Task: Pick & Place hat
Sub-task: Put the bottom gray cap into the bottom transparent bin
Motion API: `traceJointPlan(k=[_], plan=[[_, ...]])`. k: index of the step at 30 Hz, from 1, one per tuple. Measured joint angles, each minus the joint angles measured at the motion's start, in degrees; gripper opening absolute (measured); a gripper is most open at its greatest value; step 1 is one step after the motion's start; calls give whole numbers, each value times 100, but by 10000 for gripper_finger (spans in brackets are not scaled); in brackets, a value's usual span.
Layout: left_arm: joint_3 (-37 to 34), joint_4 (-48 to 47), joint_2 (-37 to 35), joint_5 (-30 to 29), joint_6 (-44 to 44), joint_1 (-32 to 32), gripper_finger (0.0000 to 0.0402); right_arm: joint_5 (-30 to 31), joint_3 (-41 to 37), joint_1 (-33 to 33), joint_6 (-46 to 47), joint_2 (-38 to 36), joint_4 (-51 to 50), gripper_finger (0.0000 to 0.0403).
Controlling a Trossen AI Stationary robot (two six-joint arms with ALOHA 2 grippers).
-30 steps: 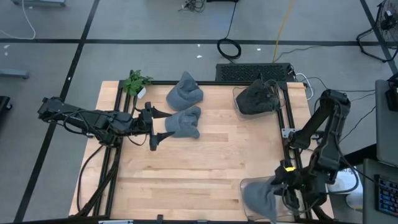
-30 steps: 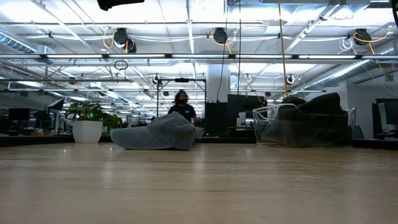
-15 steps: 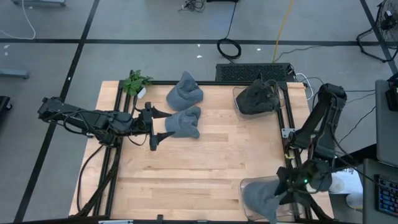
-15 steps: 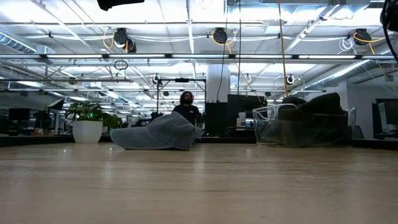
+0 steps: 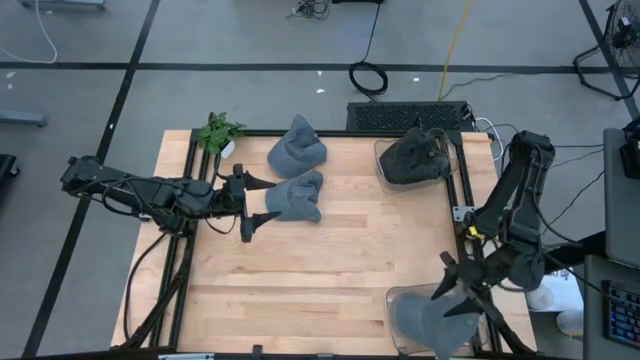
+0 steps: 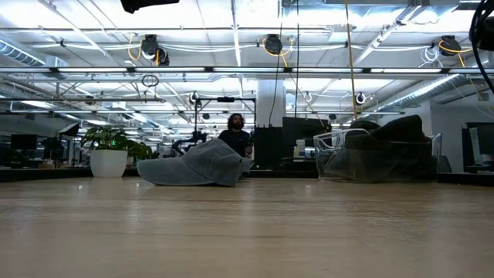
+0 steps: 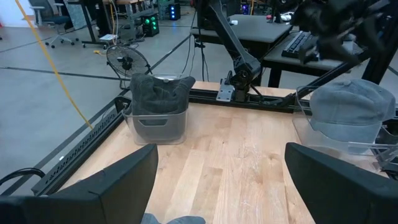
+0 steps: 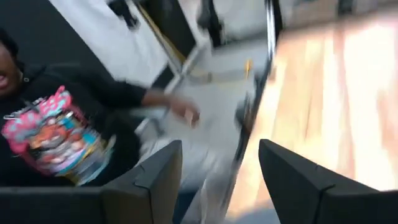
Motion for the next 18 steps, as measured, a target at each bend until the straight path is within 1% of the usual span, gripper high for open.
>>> traceJointPlan(k=[3, 6, 8, 11, 13, 15, 17, 18], plan=[[0, -1, 0, 1, 0, 0, 361, 310, 0, -103, -1688, 78, 1003, 201], [0, 0, 0, 2, 0, 0, 361, 386, 8, -210, -3410, 290, 2048, 201], [0, 0, 0, 2, 0, 0, 361, 420, 175, -285, -4448, 520, 2292, 201], [0, 0, 0, 0, 0, 0, 361, 785, 737, -337, -5638, 956, 2090, 201], [0, -2, 0, 1, 0, 1, 361, 1123, 1206, -337, -6080, 1297, 1872, 201], [0, 0, 0, 1, 0, 1, 361, 1661, 1701, -337, -6150, 1696, 1737, 201], [0, -2, 0, 2, 0, 0, 361, 2190, 2296, -337, -5952, 2074, 1272, 201], [0, -2, 0, 1, 0, 0, 361, 2321, 2626, -337, -5702, 2259, 820, 201]])
